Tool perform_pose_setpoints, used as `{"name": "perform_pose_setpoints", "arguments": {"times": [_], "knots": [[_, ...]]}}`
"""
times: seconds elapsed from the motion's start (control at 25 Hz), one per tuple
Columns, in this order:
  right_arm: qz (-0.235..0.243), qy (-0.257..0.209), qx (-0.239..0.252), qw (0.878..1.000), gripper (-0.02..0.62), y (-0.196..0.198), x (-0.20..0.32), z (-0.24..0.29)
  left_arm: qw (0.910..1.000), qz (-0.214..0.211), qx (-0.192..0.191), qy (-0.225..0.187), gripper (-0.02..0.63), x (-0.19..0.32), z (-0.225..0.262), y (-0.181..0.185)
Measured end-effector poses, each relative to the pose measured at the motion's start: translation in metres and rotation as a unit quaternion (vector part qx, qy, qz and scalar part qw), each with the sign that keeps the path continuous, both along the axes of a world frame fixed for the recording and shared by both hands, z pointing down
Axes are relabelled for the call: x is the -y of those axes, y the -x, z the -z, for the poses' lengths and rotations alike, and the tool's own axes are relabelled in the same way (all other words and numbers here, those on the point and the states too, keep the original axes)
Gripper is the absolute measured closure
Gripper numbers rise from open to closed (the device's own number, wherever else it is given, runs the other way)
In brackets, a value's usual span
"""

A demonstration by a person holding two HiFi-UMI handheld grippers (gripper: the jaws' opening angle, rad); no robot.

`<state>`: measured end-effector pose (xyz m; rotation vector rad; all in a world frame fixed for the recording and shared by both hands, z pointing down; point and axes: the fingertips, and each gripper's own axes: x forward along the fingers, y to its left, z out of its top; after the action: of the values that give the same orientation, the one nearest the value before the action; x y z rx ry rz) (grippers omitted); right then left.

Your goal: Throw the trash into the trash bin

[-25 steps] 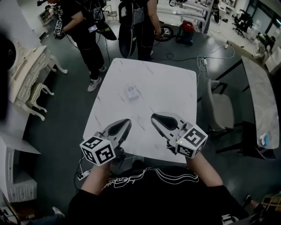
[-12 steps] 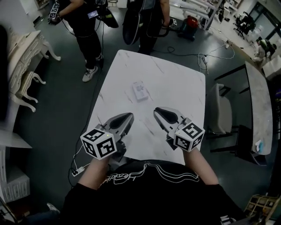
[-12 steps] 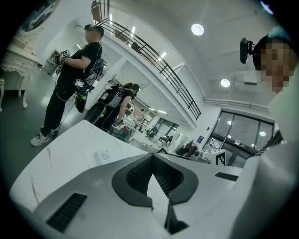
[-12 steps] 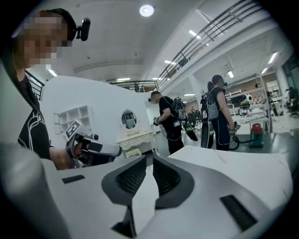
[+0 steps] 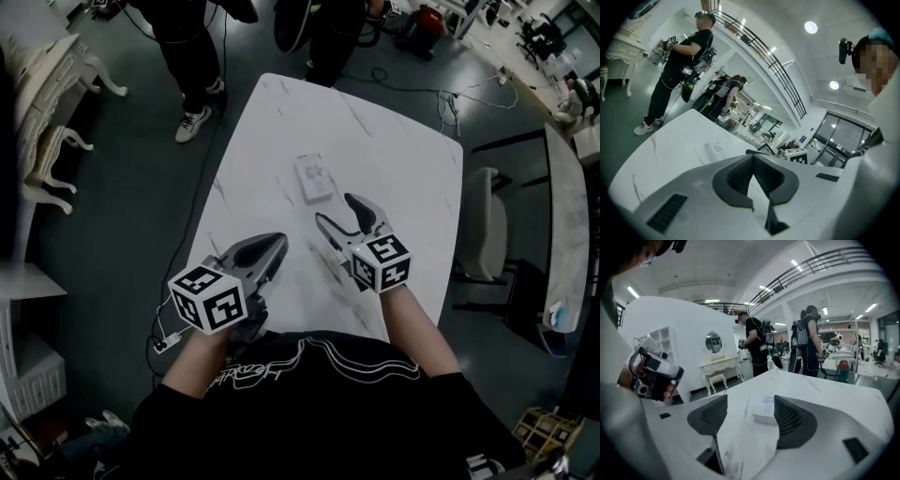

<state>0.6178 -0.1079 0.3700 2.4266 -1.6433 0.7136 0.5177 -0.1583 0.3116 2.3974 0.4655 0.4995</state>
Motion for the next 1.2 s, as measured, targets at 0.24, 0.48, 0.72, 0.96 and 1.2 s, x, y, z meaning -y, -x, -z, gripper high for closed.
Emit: {"name": "perform_pose_setpoints", "arguments": {"times": [0.24,0.48,0.72,0.96,1.2], "knots": [[-0.038,0.05,0.016,0.998,0.272,-0.021,0.019,-0.056,0.9995,0.004,0.031,0.0,0.601,0.015,-0.025,0.0],[-0.077,0.085,-0.005,0.993,0.27,-0.035,0.025,-0.084,0.9985,-0.002,0.054,0.007,0.601,0.014,-0.044,0.001],[-0.084,0.1,-0.005,0.991,0.27,-0.039,0.03,-0.097,0.9979,-0.003,0.064,0.003,0.6,0.017,-0.052,0.003],[-0.093,0.103,0.0,0.99,0.27,-0.044,0.033,-0.105,0.9974,0.01,0.071,0.007,0.6,0.023,-0.057,0.01],[-0.099,0.102,0.012,0.99,0.272,-0.047,0.032,-0.108,0.9967,0.017,0.078,0.014,0.601,0.023,-0.062,0.02]]}}
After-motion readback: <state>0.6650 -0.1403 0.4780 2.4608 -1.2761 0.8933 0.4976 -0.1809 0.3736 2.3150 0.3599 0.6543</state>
